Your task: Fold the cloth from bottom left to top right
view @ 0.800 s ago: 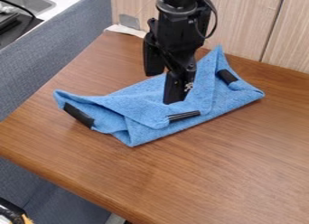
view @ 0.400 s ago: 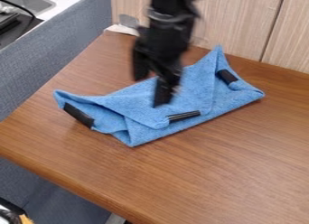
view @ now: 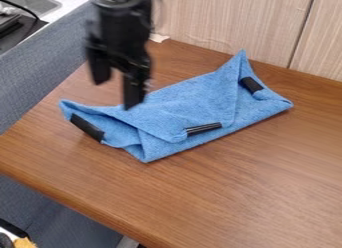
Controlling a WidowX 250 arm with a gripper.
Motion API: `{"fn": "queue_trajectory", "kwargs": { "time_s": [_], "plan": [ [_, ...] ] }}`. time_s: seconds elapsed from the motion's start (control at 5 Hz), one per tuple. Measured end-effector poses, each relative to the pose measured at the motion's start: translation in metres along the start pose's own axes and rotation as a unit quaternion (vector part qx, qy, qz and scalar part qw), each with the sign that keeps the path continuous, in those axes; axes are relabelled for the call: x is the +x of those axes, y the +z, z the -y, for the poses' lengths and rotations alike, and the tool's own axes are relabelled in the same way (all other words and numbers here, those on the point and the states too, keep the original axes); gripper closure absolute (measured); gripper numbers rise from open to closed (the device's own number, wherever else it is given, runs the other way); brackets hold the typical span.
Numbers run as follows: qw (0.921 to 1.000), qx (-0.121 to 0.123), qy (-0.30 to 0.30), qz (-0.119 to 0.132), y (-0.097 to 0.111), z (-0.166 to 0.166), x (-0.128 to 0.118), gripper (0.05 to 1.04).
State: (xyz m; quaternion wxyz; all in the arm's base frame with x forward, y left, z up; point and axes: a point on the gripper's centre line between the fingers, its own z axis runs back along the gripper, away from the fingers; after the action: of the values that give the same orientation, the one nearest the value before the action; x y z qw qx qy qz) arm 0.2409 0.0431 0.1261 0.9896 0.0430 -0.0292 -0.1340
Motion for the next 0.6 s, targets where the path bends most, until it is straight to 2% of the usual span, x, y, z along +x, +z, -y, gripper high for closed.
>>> {"fn": "queue_trajectory", "kwargs": {
  "time_s": [0.2,0.4,0.6],
  "plan": [
    [0.9958,-0.003,0.09,0.016,-0.002,-0.016,-0.03,0.083],
    [0.9835,-0.01,0.177,0.039,-0.011,-0.032,-0.057,0.083],
    [0.976,-0.006,0.214,0.04,-0.028,-0.042,-0.07,0.083]
  ]
}}
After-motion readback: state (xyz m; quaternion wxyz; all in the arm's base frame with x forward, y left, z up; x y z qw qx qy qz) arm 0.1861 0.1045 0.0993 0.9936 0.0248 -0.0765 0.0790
